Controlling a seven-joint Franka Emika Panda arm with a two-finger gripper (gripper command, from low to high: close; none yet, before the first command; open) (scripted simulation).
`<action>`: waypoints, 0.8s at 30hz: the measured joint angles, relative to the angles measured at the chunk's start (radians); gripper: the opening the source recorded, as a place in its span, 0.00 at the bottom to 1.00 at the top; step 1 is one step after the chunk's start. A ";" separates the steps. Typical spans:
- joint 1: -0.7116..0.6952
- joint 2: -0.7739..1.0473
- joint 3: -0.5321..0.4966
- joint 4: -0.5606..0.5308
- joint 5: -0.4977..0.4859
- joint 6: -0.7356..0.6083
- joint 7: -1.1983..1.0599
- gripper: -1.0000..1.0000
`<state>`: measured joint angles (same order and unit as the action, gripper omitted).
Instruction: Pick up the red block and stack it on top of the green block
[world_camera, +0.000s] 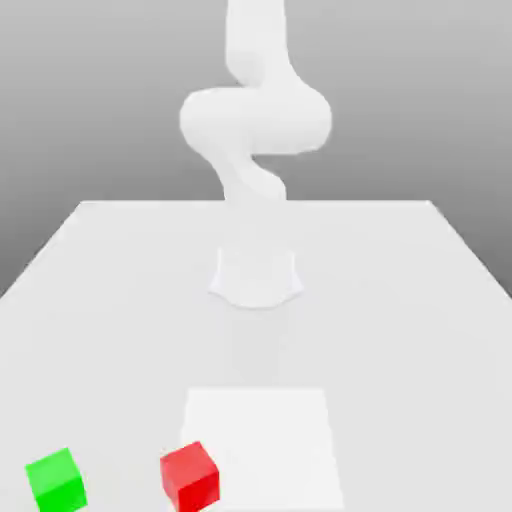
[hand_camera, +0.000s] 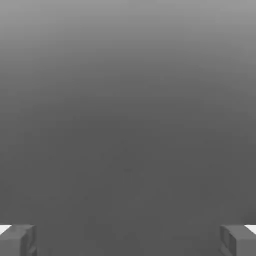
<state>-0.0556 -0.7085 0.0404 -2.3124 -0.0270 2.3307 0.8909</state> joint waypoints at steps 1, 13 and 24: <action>-0.023 0.040 0.016 -0.005 -0.012 0.013 0.040 0.50; -0.223 0.482 0.139 -0.064 -0.152 0.158 0.482 0.50; -0.277 0.859 0.128 -0.123 -0.119 0.305 0.771 0.50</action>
<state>-0.3328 0.1504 0.1688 -2.4351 -0.1459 2.6360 1.6622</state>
